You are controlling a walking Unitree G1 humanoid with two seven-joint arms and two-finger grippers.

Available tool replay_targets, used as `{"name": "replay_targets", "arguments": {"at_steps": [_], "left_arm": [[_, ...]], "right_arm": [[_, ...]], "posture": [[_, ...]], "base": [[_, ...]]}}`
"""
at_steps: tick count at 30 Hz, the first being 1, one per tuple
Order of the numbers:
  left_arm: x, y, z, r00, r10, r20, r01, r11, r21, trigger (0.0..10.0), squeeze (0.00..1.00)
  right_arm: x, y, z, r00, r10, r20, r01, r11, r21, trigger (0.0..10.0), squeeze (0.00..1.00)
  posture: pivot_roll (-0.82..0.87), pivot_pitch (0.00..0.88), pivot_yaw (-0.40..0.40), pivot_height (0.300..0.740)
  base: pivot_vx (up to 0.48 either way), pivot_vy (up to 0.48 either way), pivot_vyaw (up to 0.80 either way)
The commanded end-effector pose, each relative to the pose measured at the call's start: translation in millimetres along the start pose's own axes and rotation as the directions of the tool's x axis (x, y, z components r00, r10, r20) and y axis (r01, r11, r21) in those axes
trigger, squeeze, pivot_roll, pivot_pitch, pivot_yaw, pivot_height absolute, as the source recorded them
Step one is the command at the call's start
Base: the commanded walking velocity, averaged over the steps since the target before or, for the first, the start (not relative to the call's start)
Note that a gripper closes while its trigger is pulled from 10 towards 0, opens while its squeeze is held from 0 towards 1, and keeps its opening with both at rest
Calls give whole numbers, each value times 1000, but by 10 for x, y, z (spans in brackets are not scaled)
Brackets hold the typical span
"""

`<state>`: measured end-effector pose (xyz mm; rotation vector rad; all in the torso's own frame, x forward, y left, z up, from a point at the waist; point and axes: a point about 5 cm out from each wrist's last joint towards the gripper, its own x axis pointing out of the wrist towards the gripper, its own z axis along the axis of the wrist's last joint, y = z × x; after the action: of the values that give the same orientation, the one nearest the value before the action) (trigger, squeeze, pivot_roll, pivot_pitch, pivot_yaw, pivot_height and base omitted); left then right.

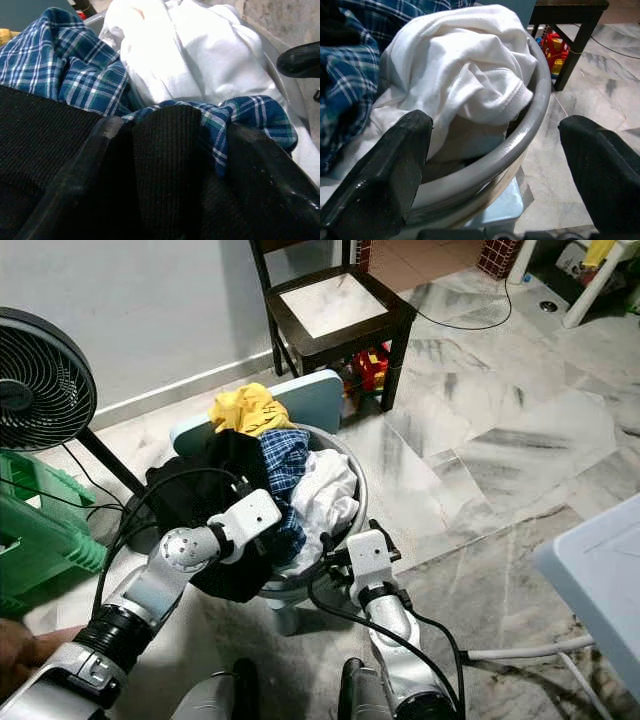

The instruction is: Hang hanger

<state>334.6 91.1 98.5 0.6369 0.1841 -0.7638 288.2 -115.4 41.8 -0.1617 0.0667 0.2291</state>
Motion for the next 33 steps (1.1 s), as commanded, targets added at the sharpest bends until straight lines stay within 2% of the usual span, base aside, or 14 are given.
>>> {"name": "replay_targets", "arguments": {"at_steps": [1, 33], "left_arm": [[-23, 24, -92, 999, 14, -34, -15, 1000, -13, 0, 0], [-16, 143, 1, 992, 124, 35, -124, 992, -5, 0, 0]], "right_arm": [[-44, 41, -76, 1000, 8, -27, -8, 1000, 5, 10000, 0], [-12, 26, -64, 1000, 8, -26, -8, 1000, -7, 10000, 0]], "posture": [[0, 261, 47, 740], [4, 252, 39, 740]], "base": [[0, 0, 0], [0, 0, 0]]}}
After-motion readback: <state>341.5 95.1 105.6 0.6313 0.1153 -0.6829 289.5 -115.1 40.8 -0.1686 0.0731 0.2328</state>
